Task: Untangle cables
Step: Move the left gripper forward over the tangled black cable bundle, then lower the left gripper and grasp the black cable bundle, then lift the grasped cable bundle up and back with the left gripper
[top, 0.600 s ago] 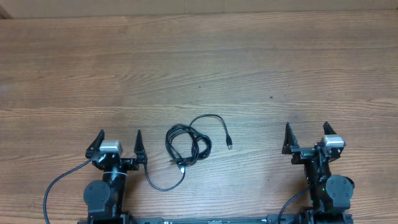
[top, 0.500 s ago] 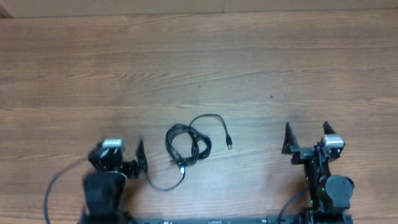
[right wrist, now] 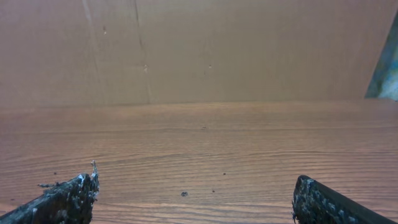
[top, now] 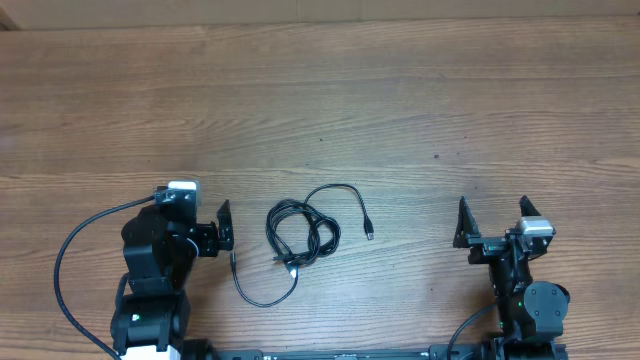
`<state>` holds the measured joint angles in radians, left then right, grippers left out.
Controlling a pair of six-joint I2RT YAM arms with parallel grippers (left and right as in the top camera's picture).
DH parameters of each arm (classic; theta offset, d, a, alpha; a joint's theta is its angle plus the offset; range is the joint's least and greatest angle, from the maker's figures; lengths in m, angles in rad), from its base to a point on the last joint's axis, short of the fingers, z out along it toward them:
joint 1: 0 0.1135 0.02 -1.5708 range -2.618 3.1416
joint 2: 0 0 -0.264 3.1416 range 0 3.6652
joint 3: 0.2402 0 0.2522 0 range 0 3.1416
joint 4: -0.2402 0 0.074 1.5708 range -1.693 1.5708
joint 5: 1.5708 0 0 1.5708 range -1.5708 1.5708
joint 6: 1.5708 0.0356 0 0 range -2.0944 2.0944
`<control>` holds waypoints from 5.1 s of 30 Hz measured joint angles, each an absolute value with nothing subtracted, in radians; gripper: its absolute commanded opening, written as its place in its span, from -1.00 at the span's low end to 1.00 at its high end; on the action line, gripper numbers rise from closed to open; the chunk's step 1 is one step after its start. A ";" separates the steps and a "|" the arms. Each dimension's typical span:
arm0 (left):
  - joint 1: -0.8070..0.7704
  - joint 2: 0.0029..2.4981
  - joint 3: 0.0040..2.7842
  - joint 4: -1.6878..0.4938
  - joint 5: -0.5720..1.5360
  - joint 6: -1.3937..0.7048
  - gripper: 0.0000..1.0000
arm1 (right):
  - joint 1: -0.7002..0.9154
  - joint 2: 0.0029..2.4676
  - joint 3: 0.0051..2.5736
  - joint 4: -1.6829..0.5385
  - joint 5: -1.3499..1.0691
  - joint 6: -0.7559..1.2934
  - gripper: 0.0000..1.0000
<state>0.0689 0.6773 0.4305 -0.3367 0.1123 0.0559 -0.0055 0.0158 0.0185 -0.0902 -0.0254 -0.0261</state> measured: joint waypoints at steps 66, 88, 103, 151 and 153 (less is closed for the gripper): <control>-0.276 1.296 1.049 -0.959 0.218 0.133 1.00 | -0.006 0.016 0.019 -0.090 -0.026 -0.027 1.00; -0.300 1.596 1.074 -0.995 0.225 0.104 0.99 | -0.006 0.016 0.019 -0.090 -0.025 -0.026 1.00; -0.300 1.704 1.074 -0.921 0.206 0.104 0.99 | -0.006 0.016 0.019 -0.090 -0.025 -0.027 1.00; -0.302 1.820 1.299 -0.993 0.106 0.081 -0.92 | -0.006 0.016 0.019 -0.091 -0.025 -0.026 1.00; -0.302 1.772 1.354 -0.999 0.103 0.089 -0.92 | -0.006 0.016 0.019 -0.089 -0.025 -0.026 1.00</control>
<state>-0.3016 1.7718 1.3544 -0.9985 0.1028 0.0887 -0.0055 0.0158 0.0185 -0.0895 -0.0254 -0.0257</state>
